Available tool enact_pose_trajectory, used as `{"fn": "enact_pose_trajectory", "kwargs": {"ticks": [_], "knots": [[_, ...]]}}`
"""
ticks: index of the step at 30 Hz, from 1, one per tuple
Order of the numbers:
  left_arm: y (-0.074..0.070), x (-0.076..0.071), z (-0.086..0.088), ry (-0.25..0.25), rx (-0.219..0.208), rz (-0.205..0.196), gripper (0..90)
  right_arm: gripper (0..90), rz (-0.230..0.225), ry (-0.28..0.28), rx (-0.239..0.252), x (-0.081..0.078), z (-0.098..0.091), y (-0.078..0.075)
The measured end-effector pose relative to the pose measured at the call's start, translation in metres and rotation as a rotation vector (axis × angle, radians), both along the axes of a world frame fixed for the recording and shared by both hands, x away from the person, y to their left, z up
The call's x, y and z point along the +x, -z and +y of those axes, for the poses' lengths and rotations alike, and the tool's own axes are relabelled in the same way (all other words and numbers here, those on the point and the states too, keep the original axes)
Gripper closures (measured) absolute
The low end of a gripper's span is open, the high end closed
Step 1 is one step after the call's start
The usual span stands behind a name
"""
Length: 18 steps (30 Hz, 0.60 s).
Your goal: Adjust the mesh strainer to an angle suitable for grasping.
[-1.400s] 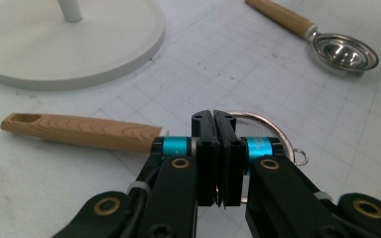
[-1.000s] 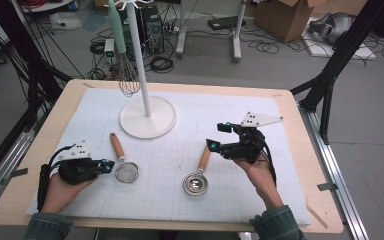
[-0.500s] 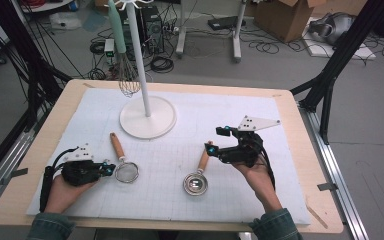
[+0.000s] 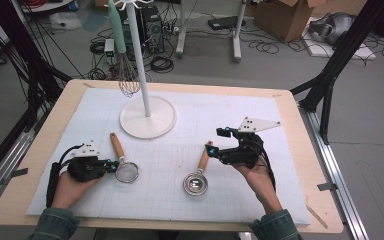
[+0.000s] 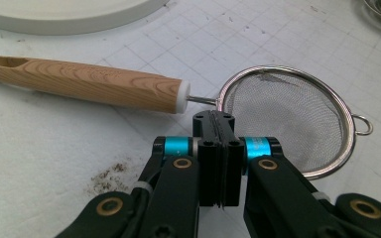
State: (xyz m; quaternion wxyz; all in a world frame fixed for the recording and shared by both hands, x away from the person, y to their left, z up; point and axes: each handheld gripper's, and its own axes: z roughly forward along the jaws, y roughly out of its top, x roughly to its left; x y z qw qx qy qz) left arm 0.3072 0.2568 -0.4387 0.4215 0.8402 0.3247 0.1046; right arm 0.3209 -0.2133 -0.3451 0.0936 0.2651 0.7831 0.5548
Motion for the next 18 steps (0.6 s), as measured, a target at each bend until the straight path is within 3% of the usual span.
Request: {"fn": "enact_pose_trajectory", "kwargs": {"ticks": [18], "knots": [[0.0031,0.0040,-0.0054,0.004,-0.007,0.019,88.7,23.4,0.008,-0.007,-0.008,0.0007,0.0042,0.0036]]}}
